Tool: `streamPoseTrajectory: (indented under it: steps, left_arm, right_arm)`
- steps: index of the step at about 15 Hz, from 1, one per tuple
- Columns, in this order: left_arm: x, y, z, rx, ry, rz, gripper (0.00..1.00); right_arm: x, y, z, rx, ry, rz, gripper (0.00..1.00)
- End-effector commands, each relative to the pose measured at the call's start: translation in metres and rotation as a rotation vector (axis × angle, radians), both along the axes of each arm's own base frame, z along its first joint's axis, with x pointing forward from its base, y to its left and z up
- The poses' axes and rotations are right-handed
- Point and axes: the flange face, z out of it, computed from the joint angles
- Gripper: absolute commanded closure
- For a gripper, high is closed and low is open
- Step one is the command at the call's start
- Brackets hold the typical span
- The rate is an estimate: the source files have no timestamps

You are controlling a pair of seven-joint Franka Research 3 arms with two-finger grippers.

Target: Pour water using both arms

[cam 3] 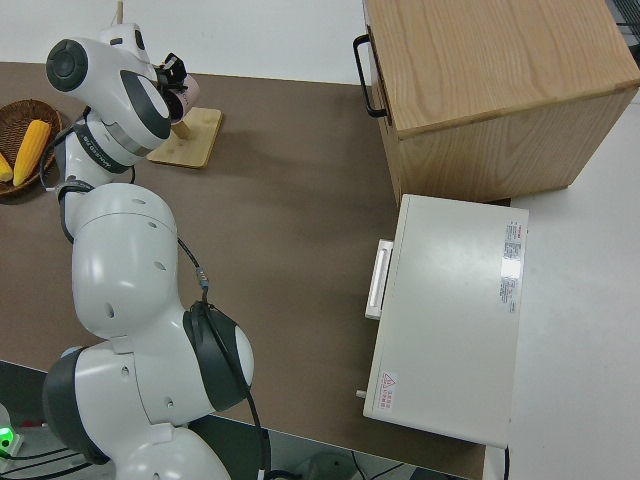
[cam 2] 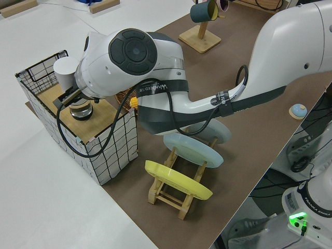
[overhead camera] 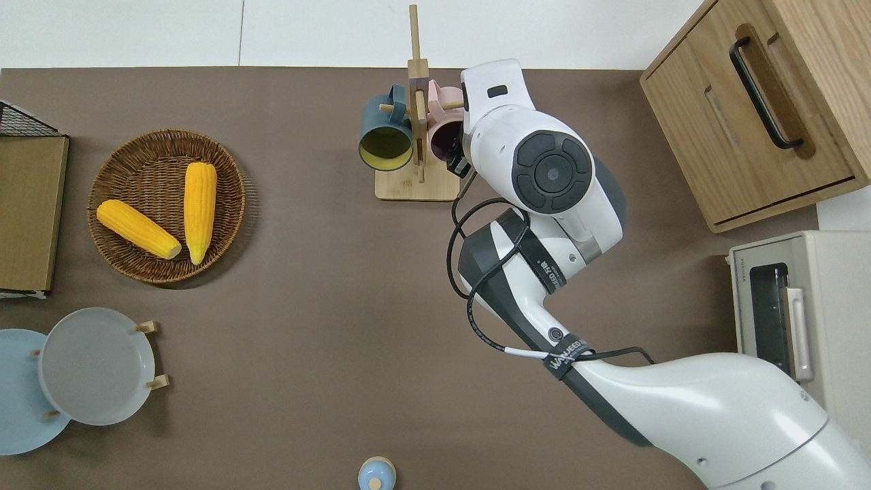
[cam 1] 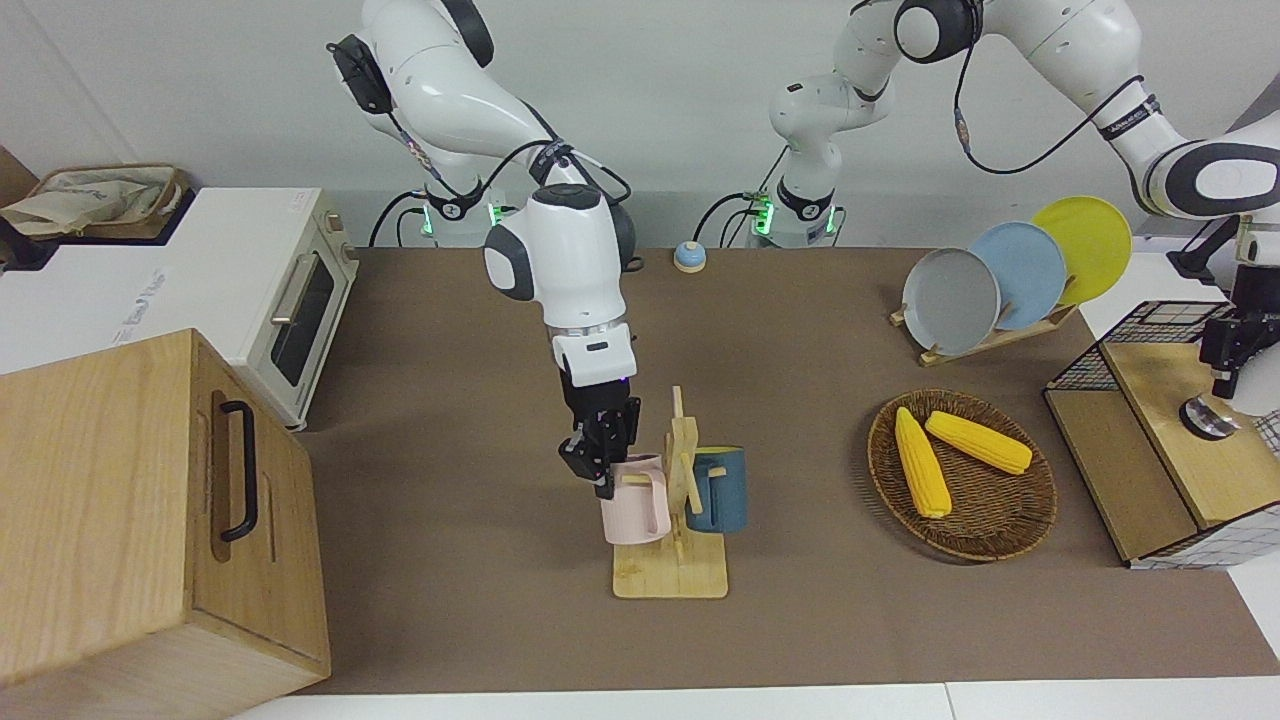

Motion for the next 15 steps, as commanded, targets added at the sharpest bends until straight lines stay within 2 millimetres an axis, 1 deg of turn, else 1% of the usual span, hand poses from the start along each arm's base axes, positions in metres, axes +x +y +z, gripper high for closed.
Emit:
streamPoseTrajectory:
  steps: [1, 2, 7, 8, 15]
  left_arm:
    - [0.0044, 0.0029, 0.001, -0.001, -0.022, 0.014, 1.0]
    - [0.0051, 0.002, 0.0018, -0.002, -0.023, 0.014, 1.0]
    - [0.0057, 0.001, 0.0016, -0.008, -0.022, 0.018, 1.0]
    - [0.0055, 0.0018, 0.005, -0.005, -0.027, 0.018, 1.0]
    - [0.0055, 0.0018, 0.0068, -0.009, -0.029, 0.024, 1.0]
  right_arm:
    - [0.0049, 0.0003, -0.0022, 0.004, -0.013, -0.019, 0.772]
    - [0.0047, 0.0003, -0.003, 0.004, -0.012, -0.018, 0.812]
    - [0.0057, -0.0021, -0.0037, 0.003, -0.009, -0.023, 0.923]
    - [0.0057, -0.0021, -0.0037, 0.004, -0.009, -0.024, 0.929]
    - [0.007, -0.0055, -0.0041, 0.005, -0.005, -0.03, 0.959]
